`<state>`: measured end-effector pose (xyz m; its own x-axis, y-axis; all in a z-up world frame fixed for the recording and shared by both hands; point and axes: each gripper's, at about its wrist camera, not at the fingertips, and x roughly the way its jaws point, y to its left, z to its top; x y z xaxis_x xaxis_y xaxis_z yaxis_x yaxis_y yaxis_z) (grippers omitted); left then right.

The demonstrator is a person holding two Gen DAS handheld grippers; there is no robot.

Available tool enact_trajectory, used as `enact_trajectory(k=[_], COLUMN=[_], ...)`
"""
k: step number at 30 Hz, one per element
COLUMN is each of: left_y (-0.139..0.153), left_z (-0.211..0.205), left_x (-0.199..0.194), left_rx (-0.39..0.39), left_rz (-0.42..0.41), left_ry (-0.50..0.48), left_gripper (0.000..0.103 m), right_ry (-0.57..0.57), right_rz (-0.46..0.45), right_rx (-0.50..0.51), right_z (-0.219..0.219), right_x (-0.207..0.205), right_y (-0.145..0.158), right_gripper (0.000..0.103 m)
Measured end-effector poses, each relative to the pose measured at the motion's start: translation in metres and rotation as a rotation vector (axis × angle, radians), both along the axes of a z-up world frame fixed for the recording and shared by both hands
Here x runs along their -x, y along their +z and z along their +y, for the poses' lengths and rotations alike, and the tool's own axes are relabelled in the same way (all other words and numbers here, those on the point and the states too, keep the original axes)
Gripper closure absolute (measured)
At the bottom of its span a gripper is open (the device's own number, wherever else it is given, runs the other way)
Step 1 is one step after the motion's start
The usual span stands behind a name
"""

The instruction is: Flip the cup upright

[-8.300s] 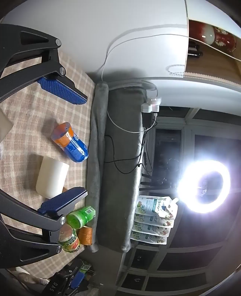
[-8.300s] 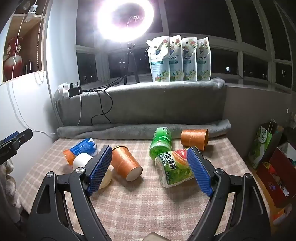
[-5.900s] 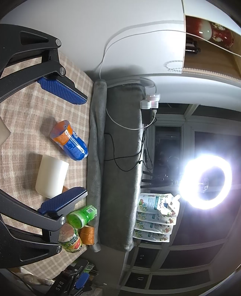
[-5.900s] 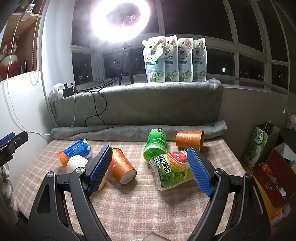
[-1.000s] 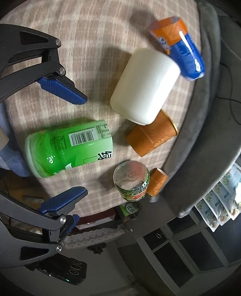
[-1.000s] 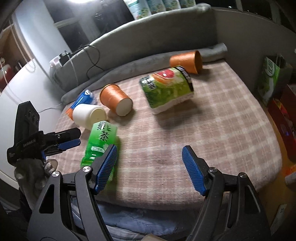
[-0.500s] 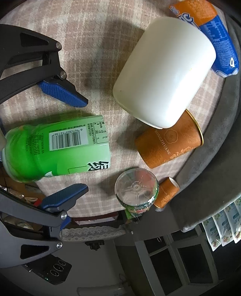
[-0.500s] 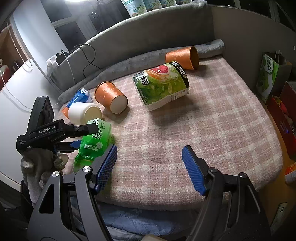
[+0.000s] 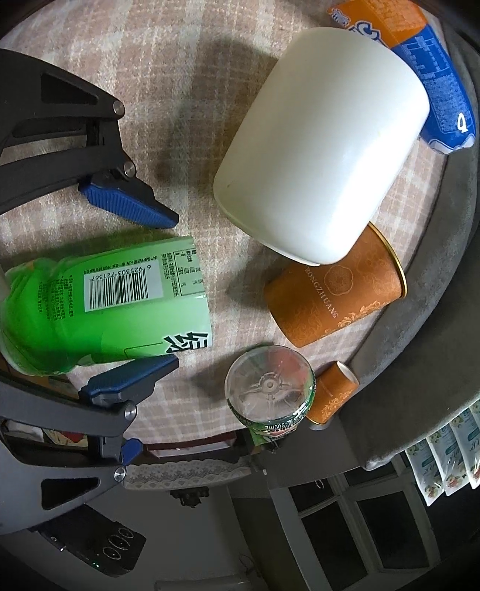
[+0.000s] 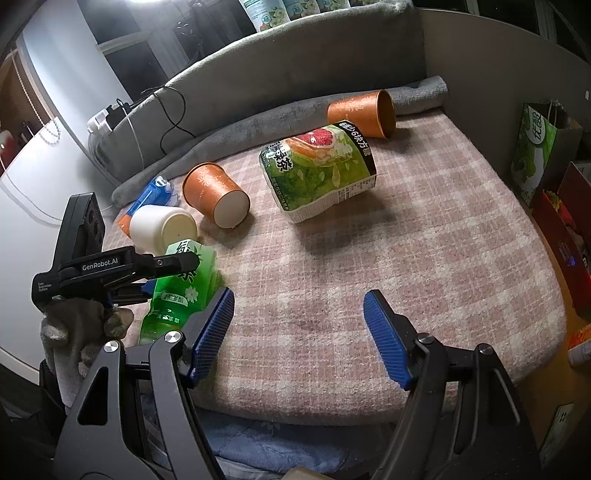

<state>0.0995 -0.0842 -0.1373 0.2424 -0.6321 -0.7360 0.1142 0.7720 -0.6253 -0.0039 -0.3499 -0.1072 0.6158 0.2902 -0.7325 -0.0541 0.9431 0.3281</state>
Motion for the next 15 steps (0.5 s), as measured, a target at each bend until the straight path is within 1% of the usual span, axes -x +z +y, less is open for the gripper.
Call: enact_trajectory(k=[4, 12, 15], left_y=[0.006, 0.011, 0.016], left_z=[-0.006, -0.008, -0.009], left_x=[0.003, 0.006, 0.009], left_rx=[-0.022, -0.044, -0.059], left_rz=[-0.033, -0.071, -0.097], left_ry=[-0.010, -0.012, -0.012], left_gripper=[0.042, 0.044, 0.044], right_ry=[-0.005, -0.027, -0.032], right_rz=[0.002, 0.004, 0.004], right_rx=[-0.001, -0.005, -0.008], right_z=[0.000, -0.004, -0.005], right_x=[-0.001, -0.001, 0.000], right_y=[-0.001, -0.002, -0.002], right_gripper=[0.028, 0.028, 0.028])
